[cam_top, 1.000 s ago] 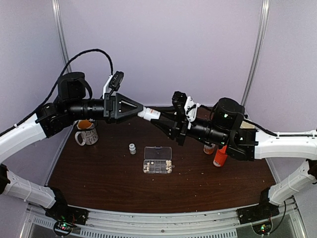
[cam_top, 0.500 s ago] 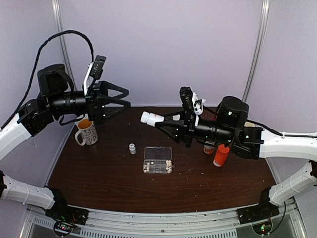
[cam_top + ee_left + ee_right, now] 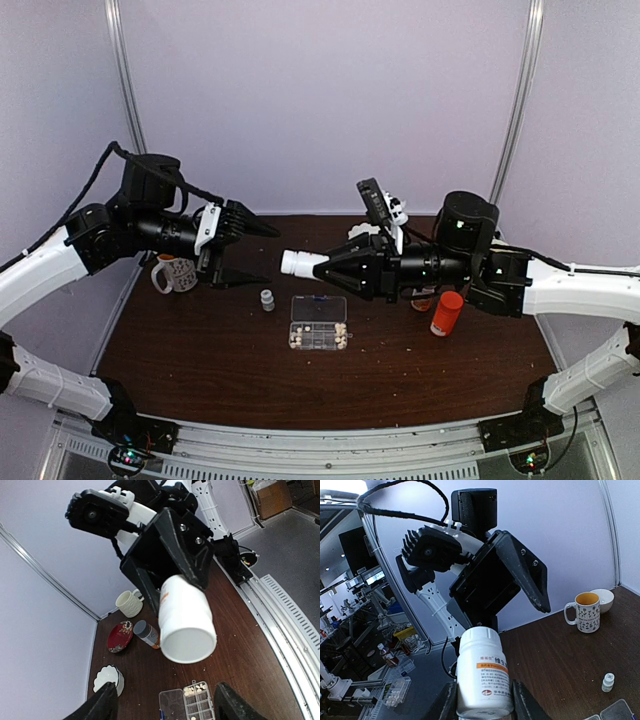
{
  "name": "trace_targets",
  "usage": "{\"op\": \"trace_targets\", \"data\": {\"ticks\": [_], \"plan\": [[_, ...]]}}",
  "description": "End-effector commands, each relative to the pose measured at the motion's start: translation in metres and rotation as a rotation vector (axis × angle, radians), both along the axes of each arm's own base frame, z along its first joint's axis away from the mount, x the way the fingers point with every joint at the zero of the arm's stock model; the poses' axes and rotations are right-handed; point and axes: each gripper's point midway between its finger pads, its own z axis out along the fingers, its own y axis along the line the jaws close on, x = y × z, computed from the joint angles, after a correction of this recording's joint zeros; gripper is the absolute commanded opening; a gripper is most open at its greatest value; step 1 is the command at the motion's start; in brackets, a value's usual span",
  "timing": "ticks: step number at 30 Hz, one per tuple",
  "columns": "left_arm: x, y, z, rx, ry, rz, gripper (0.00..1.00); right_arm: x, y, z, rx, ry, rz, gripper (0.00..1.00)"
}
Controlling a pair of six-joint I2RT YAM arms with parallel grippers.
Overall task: Sort the pills into containers
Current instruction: Pass from the left arm to the right, then unscrew the lid of the pill bottle from the pill bottle.
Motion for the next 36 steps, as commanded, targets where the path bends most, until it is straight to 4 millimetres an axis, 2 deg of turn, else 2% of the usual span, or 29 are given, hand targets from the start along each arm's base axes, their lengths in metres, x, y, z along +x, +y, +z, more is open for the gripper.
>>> {"op": "trace_targets", "data": {"ticks": [1, 10, 27, 36], "plan": [[-0.012, -0.001, 0.012, -0.028, -0.171, -0.105, 0.69, -0.002, 0.000, 0.016, 0.026, 0.017, 0.025, 0.24], [-0.021, -0.003, 0.014, -0.060, -0.189, -0.139, 0.68, 0.004, 0.011, 0.017, 0.032, 0.035, 0.032, 0.24], [-0.021, -0.004, 0.013, -0.059, -0.195, -0.142, 0.41, 0.009, 0.022, 0.015, 0.045, 0.066, 0.042, 0.23], [-0.013, -0.006, 0.020, -0.076, -0.199, -0.100, 0.23, 0.012, 0.023, 0.011, 0.047, 0.074, 0.033, 0.26]]}}
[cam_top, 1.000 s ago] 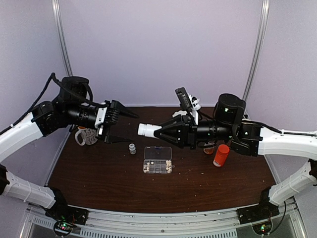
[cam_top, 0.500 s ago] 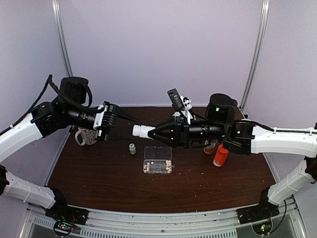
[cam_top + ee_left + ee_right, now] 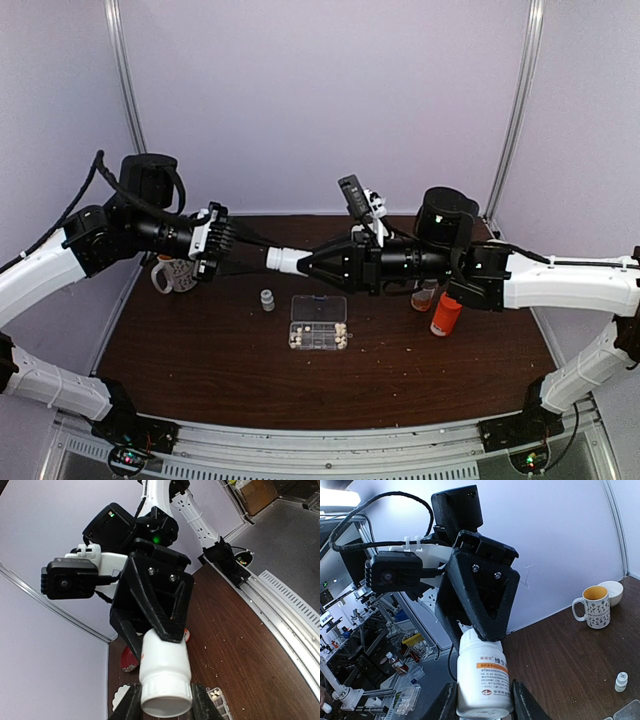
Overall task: Sort the pills into containers
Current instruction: Unscrew the lid of the pill bottle from the pill bottle.
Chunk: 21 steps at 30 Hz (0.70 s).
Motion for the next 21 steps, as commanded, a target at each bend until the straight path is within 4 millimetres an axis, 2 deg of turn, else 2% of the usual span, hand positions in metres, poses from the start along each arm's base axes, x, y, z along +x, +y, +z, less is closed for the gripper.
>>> {"op": "trace_targets", "data": {"ticks": [1, 8, 16, 20, 21], "plan": [[0.0027, -0.0028, 0.0138, -0.048, -0.024, 0.015, 0.20, 0.0016, 0.0008, 0.0147, 0.047, -0.021, 0.003, 0.28], [0.0032, -0.0041, 0.0139, -0.048, -0.006, 0.015, 0.00, 0.0019, 0.0008, 0.0157, 0.052, -0.023, 0.003, 0.42], [0.0026, -0.0031, 0.0153, -0.051, -0.011, 0.015, 0.00, 0.0006, -0.0016, 0.0155, 0.061, -0.016, 0.003, 0.60], [0.0007, -0.0026, 0.0167, -0.055, -0.014, 0.008, 0.00, 0.0014, -0.0033, 0.0146, 0.061, -0.015, -0.007, 0.74], [-0.0002, -0.0024, 0.0173, -0.057, -0.014, 0.005, 0.00, 0.0021, -0.0036, 0.0136, 0.059, -0.014, -0.010, 0.73]]}}
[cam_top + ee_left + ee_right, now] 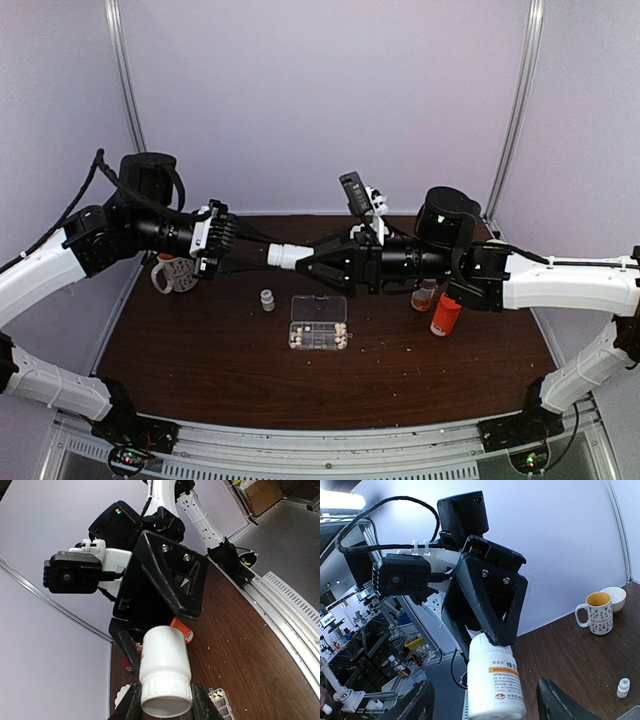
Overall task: Sort the pills into containers
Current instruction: Unscrew the lid of the pill bottle from the pill bottle.
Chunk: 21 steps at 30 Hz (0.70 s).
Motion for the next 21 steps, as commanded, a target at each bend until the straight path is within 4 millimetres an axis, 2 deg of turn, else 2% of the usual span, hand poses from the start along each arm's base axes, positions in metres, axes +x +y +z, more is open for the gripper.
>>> {"op": "trace_targets", "data": {"ticks": [1, 8, 12, 17, 21], "plan": [[-0.0039, -0.0013, 0.0135, -0.044, -0.024, -0.017, 0.00, 0.0015, -0.0036, 0.0052, 0.023, -0.013, -0.010, 0.70], [-0.0048, -0.0004, 0.0157, -0.049, -0.027, -0.019, 0.00, 0.0042, -0.0026, -0.0008, 0.007, -0.004, -0.013, 0.51], [-0.0053, -0.0001, 0.0157, -0.049, -0.025, -0.019, 0.00, 0.0039, -0.0026, -0.0007, 0.008, -0.008, -0.012, 0.35], [-0.0054, -0.0009, 0.0161, -0.049, -0.012, -0.020, 0.00, 0.0038, -0.0024, -0.0025, -0.006, -0.043, -0.012, 0.24], [-0.0028, -0.0039, 0.0208, -0.071, 0.054, -0.003, 0.00, 0.0047, -0.0035, -0.0043, -0.028, -0.130, -0.026, 0.21]]}}
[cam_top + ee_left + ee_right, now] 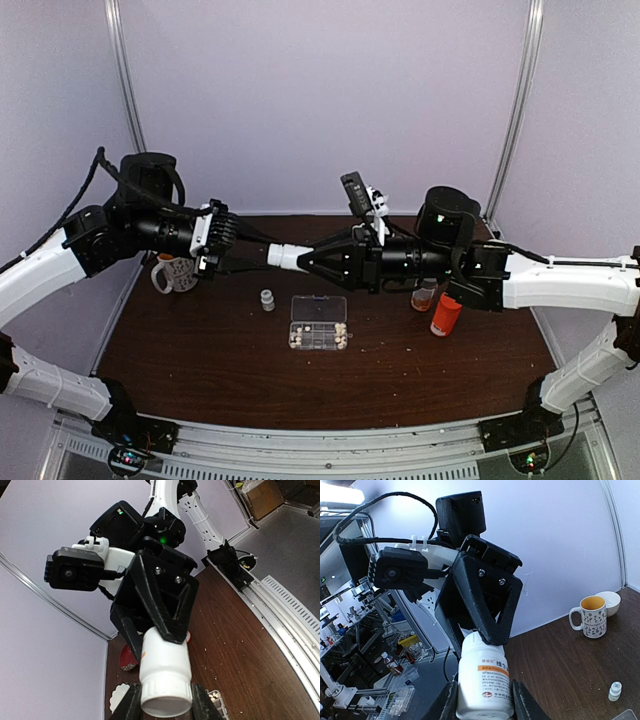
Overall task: Sort the pills into containers
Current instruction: Unscrew the lid of the pill bottle from the pill bottle.
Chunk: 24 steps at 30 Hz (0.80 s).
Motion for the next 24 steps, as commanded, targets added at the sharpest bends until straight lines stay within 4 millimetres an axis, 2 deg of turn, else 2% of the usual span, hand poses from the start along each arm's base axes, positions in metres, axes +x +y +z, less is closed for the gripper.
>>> {"op": "trace_targets", "data": {"ticks": [1, 7, 11, 17, 24], "plan": [[-0.003, -0.005, 0.022, -0.078, 0.064, -0.004, 0.00, 0.003, -0.003, -0.003, -0.031, -0.120, -0.025, 0.21], [-0.005, -0.011, 0.031, -0.109, 0.287, -0.007, 0.00, 0.015, -0.006, -0.003, -0.058, -0.333, -0.113, 0.20], [0.008, -0.013, 0.038, -0.135, 0.508, 0.107, 0.00, 0.021, -0.015, 0.006, -0.039, -0.479, -0.199, 0.14], [0.023, -0.012, 0.041, -0.150, 0.834, 0.270, 0.00, 0.028, -0.022, 0.024, -0.028, -0.621, -0.298, 0.14], [0.015, -0.017, 0.035, -0.094, 1.228, 0.296, 0.00, 0.030, -0.032, 0.030, -0.025, -0.773, -0.398, 0.14]]}}
